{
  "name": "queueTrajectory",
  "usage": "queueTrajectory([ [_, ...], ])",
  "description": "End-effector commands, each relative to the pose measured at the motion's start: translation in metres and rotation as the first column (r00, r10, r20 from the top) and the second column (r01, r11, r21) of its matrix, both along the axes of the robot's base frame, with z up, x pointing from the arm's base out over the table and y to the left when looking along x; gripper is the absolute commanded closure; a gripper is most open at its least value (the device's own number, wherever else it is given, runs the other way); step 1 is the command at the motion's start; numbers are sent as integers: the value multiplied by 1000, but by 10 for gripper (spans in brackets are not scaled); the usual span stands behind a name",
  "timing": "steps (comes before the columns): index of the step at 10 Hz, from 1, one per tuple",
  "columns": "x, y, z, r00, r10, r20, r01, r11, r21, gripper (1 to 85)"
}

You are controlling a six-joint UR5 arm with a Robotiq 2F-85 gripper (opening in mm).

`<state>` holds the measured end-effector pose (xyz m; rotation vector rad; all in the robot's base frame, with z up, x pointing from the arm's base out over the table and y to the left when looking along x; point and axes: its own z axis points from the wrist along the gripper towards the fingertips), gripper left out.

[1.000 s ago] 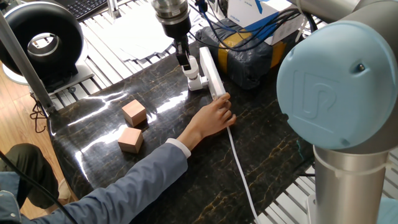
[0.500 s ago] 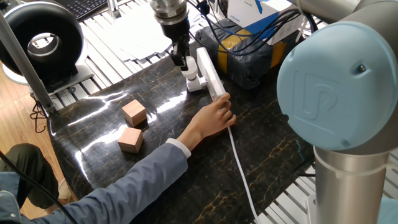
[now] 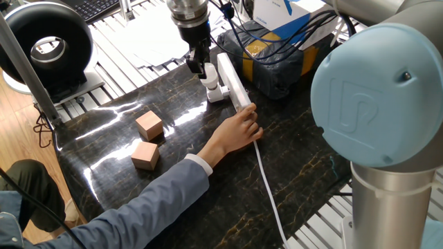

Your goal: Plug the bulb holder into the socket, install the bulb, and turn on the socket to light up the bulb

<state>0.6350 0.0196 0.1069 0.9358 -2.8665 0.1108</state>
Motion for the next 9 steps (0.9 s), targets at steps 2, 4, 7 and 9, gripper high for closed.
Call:
queueTrajectory([
  [2, 1, -6, 3, 999, 33, 1, -33, 999, -9, 390],
  [4, 2, -4, 5, 998, 64, -5, -64, 998, 14, 330],
  [7, 0, -2, 12, 985, 168, -28, -169, 986, -1, 290],
  [9, -1, 2, 14, 942, 333, -43, -332, 943, 34, 283],
])
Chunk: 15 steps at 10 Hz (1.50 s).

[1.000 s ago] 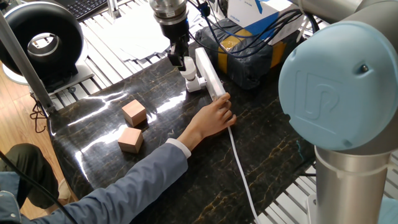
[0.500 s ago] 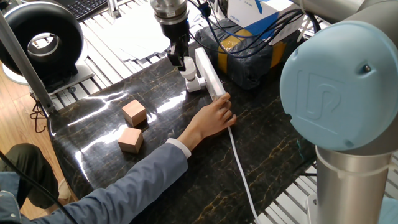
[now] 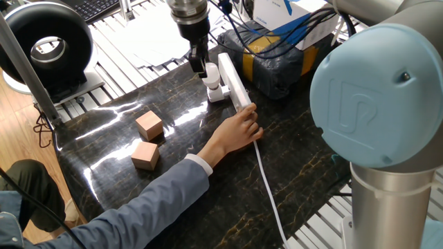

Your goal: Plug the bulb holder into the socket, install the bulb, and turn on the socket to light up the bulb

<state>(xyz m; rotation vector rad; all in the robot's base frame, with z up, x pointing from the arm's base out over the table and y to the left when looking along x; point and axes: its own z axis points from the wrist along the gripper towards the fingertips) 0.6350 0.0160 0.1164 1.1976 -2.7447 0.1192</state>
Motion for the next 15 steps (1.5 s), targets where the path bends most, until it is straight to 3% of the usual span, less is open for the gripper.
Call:
queueTrajectory([
  [1, -8, 12, 5, 971, 236, -49, -232, 970, 71, 283],
  [2, -12, 16, 5, 956, 289, -58, -282, 954, 99, 283],
  [3, -13, 14, 6, 937, 343, -67, -335, 936, 103, 287],
  [5, -6, -5, 8, 886, 459, -73, -456, 889, 49, 287],
  [7, -2, -4, 6, 861, 506, -54, -503, 862, 64, 290],
  [9, -5, 0, 3, 849, 526, -47, -520, 849, 96, 297],
  [15, -5, -3, -11, 842, 539, -24, -535, 840, 88, 367],
])
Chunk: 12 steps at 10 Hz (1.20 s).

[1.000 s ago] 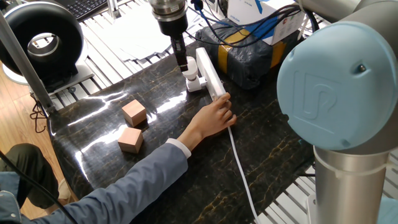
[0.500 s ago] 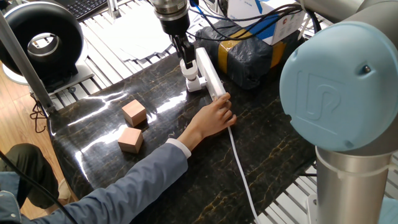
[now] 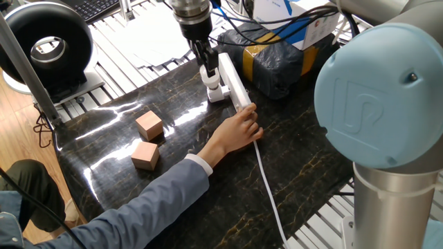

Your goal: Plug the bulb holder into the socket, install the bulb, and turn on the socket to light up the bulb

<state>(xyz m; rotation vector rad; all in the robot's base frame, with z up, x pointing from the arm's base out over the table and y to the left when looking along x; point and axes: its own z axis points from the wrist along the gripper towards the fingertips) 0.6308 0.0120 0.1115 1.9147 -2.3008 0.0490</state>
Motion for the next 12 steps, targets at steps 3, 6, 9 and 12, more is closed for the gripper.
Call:
queueTrajectory([
  [3, -5, 0, -1, 1000, -29, 5, 29, 999, -21, 487],
  [6, -7, 3, 4, 996, -90, 1, 90, 995, -40, 510],
  [9, -12, -3, 5, 987, -160, -14, 159, 986, -54, 513],
  [12, -14, -5, 3, 973, -229, -12, 228, 972, -62, 533],
])
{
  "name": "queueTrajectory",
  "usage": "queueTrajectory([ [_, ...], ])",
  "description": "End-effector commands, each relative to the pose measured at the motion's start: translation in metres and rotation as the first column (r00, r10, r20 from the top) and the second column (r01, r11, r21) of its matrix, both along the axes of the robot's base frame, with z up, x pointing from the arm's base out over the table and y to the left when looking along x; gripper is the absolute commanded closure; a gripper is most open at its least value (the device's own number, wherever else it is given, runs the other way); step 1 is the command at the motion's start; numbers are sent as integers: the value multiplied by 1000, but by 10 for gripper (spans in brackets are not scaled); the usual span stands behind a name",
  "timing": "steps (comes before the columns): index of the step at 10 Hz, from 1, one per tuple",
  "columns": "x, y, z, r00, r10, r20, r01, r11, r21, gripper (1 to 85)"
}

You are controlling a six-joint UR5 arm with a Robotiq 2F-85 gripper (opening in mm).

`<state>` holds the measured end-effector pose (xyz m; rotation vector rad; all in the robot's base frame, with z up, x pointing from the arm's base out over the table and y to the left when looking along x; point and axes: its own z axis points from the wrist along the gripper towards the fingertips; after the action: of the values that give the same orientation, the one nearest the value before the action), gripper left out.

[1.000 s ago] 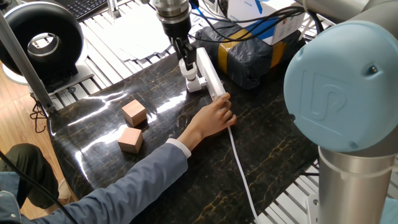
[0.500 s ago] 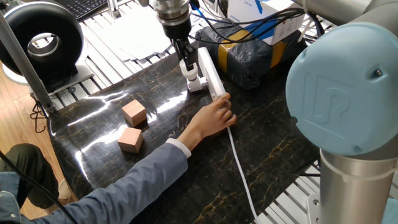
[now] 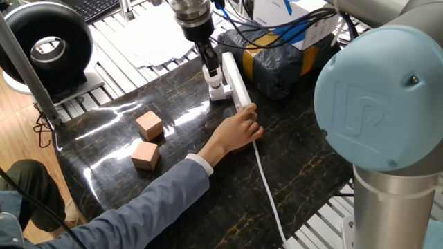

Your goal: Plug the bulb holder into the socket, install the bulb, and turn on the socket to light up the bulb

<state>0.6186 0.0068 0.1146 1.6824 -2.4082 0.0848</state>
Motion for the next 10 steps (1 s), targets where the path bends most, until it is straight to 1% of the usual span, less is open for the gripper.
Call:
queueTrajectory([
  [1, 0, -1, 0, 997, -82, 9, 82, 997, -4, 537],
  [3, 1, 0, 0, 993, -118, 18, 118, 993, -4, 537],
  [4, 2, 4, 0, 989, -146, 25, 146, 989, 4, 537],
  [5, 1, 7, 2, 984, -175, 28, 175, 985, 3, 537],
  [7, 1, 11, 1, 977, -209, 30, 209, 978, 14, 547],
  [8, 3, 13, 0, 973, -228, 35, 227, 974, 24, 547],
  [10, 5, 14, 0, 962, -268, 48, 267, 963, 29, 563],
])
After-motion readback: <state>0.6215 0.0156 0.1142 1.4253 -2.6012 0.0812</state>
